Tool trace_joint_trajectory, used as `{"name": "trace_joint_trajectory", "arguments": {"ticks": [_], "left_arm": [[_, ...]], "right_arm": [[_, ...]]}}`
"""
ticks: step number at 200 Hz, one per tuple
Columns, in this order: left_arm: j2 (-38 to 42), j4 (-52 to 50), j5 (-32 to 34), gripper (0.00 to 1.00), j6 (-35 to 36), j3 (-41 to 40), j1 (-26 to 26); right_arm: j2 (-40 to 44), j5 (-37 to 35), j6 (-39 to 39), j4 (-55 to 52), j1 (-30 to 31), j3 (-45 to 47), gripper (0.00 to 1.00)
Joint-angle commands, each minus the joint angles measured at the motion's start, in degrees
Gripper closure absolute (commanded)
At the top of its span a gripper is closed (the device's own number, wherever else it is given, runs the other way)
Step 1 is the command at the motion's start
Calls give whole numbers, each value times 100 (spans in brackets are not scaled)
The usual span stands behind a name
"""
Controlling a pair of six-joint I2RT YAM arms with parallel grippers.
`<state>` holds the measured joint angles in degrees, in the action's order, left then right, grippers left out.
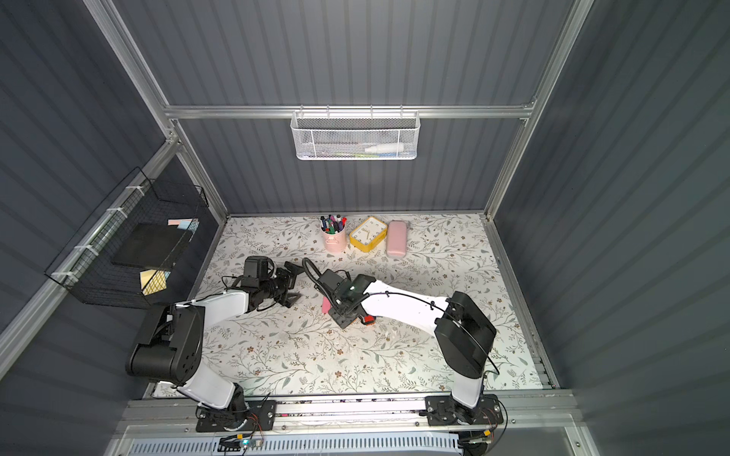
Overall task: Assemble the number 6 with building blocks
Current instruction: Place the building block at the center of the board.
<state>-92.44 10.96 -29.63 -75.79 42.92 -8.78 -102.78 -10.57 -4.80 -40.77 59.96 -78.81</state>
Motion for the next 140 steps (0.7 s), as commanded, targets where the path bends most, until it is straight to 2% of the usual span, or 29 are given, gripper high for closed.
{"name": "trace_joint_trajectory", "arguments": {"ticks": [1,31,80,140], "left_arm": [[-124,-100,-170,1,118,66,24],[-42,-119,-188,0,121,-36,135],[198,-197,-302,1,239,-328,659],[227,-279,-345,1,310,-371,772]], "right_arm": [[-203,-211,104,-125,118,17,74],[-507,-66,59,-153,164,-126,74],[-764,211,106,51,208,-144,73],[-1076,391,142,154,296,-278,67]]}}
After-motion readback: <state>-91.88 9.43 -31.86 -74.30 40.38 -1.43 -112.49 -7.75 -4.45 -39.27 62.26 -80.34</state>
